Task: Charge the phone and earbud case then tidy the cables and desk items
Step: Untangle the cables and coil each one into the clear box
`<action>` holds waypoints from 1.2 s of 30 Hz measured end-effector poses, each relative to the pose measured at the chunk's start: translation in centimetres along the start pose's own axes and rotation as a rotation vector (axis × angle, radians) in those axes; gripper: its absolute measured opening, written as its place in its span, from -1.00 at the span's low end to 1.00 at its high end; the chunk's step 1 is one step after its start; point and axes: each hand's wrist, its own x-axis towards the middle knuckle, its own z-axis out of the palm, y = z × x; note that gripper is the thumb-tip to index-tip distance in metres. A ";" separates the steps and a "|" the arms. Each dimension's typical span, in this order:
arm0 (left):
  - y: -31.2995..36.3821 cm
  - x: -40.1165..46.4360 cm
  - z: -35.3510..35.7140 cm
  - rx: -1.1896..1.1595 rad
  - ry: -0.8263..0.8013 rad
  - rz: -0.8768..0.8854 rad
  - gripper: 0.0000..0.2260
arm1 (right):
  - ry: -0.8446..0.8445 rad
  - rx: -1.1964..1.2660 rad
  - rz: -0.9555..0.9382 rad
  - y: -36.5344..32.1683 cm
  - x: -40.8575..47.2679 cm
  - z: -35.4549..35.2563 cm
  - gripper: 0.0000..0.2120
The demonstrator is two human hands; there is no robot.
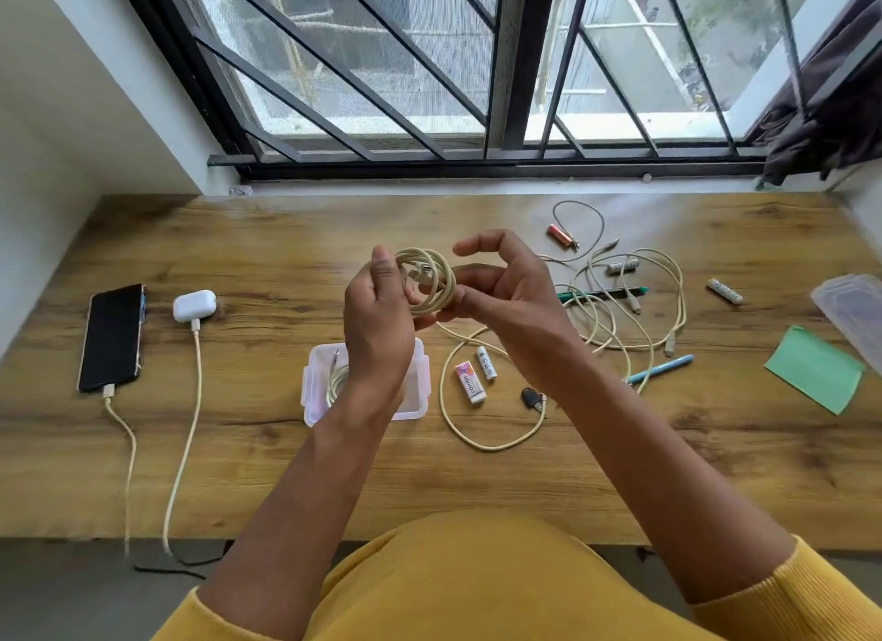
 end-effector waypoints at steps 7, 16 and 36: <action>-0.5 0.7 -1.7 0.182 0.048 0.077 -0.53 | 0.038 0.050 0.061 0.8 -0.3 1.3 -0.57; -0.7 1.1 -2.9 0.398 0.069 0.240 -0.52 | 0.074 -0.200 -0.030 1.1 -0.5 2.7 -0.61; -1.3 1.6 -3.9 0.413 0.004 0.187 -0.57 | 0.137 -0.467 -0.301 -0.1 0.2 3.8 -0.87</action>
